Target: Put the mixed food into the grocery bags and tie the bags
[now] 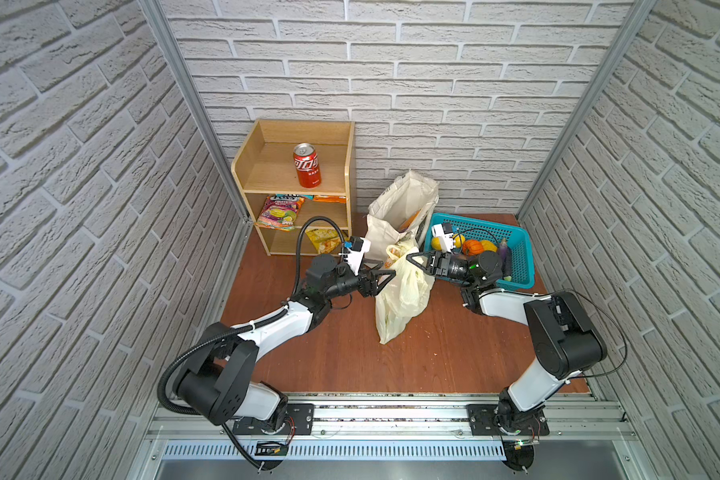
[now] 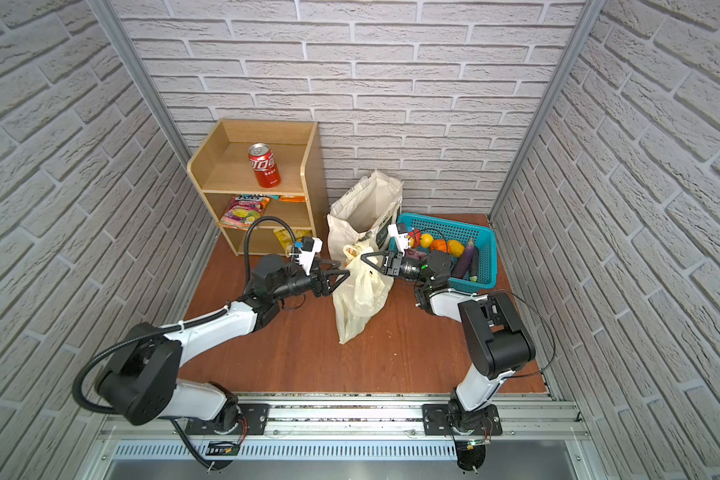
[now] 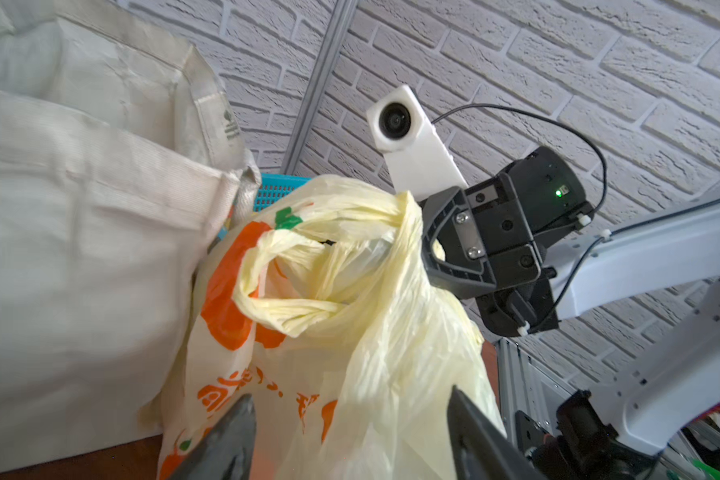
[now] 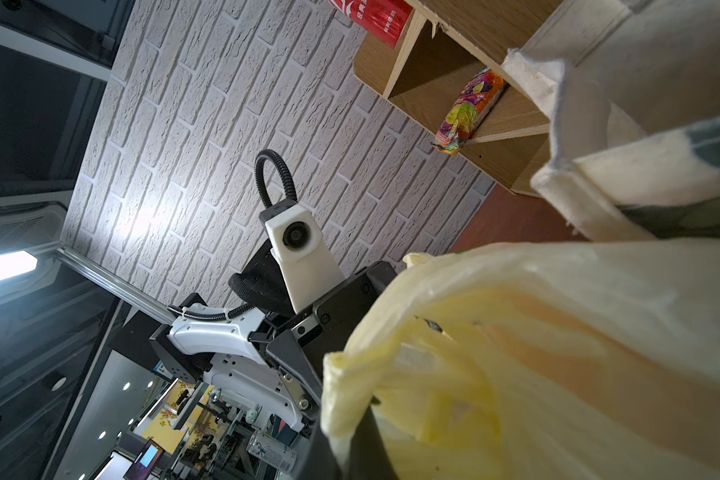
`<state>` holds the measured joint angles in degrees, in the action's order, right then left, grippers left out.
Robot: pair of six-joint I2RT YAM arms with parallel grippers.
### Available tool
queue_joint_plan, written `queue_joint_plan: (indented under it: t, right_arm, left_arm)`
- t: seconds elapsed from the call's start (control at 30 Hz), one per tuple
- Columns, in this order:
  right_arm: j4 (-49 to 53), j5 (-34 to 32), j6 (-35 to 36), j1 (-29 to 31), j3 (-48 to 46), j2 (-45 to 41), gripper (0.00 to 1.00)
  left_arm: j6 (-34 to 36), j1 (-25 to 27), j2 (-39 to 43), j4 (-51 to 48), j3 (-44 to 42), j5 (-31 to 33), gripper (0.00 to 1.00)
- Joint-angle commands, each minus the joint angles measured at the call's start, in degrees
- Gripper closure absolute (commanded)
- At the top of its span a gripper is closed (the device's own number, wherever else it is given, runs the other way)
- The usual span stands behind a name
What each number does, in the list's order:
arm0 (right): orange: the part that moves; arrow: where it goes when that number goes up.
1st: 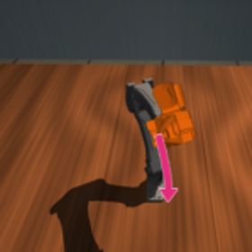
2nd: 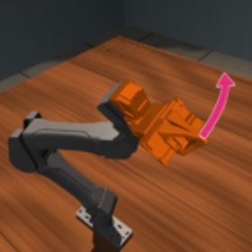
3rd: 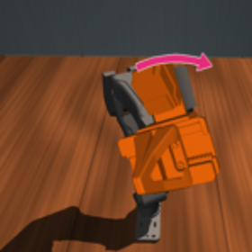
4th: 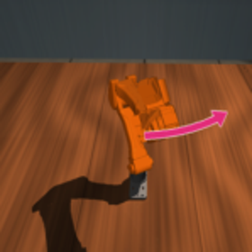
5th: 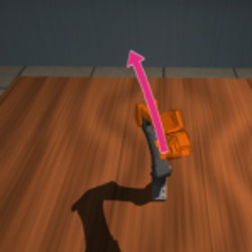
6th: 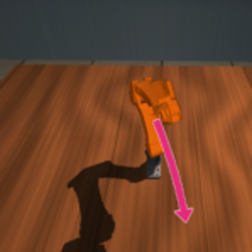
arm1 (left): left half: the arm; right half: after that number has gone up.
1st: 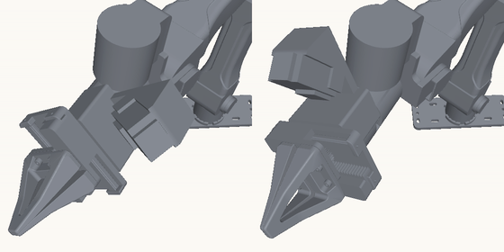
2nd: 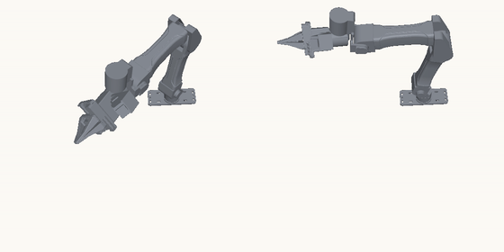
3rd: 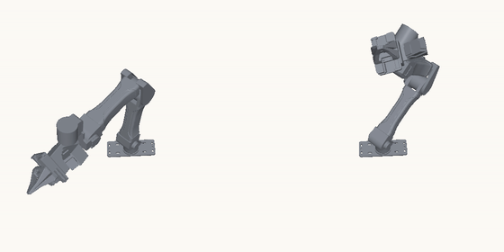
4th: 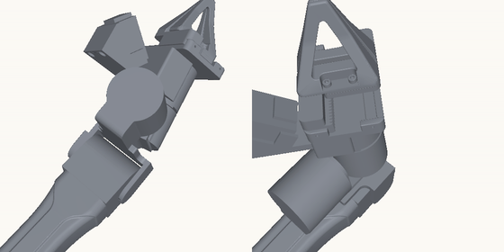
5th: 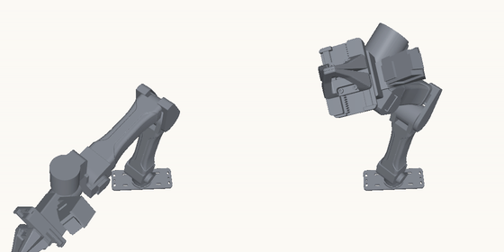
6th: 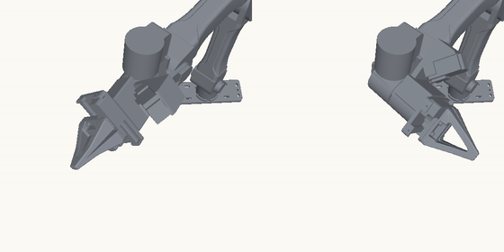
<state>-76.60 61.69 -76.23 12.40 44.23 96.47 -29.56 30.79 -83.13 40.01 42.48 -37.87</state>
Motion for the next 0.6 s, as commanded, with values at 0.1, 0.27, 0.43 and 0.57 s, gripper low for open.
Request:
queue_joint_plan:
  t: [0.1,0.27,0.43,0.57]
  right_arm:
    - [-4.1,0.4,-0.3,0.3,-0.5,0.4,0.94]
    - [-4.1,0.0,0.1,0.4,-0.6,1.1,0.95]
    - [1.3,-1.9,4.4,0.3,-1.2,1.4,0.94]
    - [5.4,-3.5,7.8,0.4,-1.2,1.2,0.94]
  left_arm:
    - [-1.9,1.0,-5.7,6.8,4.8,-8.8,0.29]
    - [-8.0,2.6,-11.4,14.5,7.1,-13.5,0.92]
    - [-9.9,4.2,-9.1,18.6,5.0,-11.9,1.00]
    - [-0.8,8.9,-5.1,6.8,6.1,-10.5,1.00]
